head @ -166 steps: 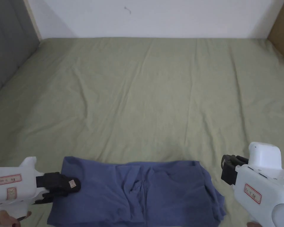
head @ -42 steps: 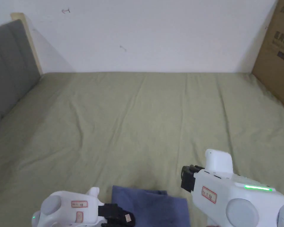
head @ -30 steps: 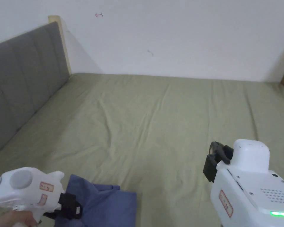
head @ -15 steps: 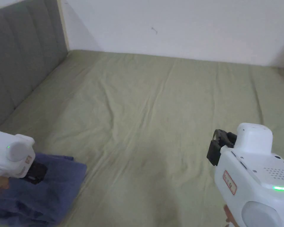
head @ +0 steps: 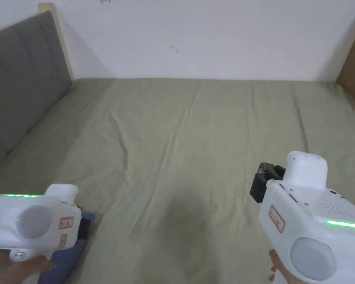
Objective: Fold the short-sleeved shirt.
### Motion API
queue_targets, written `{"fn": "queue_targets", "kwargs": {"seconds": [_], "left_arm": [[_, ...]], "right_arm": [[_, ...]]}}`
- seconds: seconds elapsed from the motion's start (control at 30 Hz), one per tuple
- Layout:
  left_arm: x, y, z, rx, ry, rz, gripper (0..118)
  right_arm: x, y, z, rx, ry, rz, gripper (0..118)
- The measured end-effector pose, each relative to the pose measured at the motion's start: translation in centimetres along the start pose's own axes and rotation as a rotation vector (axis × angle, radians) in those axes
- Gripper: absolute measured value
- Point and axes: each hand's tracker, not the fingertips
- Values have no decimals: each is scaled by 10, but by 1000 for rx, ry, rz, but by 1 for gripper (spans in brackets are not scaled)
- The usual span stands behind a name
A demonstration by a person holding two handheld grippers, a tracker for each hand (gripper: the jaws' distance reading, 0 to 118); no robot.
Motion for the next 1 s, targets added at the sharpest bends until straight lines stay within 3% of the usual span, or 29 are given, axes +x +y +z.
{"fn": "queue_targets", "kwargs": {"seconds": [0.2,0.3,0.43,0.7,0.8,1.0], "left_arm": [[72,14,31,167,-74,-27,0],[99,28,48,278,10,-7,0],[130,40,89,453,-18,-5,0],[176,34,171,832,81,-95,0],[174,38,184,857,82,-87,0],[163,53,194,843,87,-44,5]], "right_arm": [[30,9,20,5,-16,-3,1],[40,21,27,11,-18,9,1],[50,46,42,76,-33,50,1],[51,99,76,240,-61,87,1],[49,111,83,267,-46,81,1],[37,120,83,316,-64,143,1]]}}
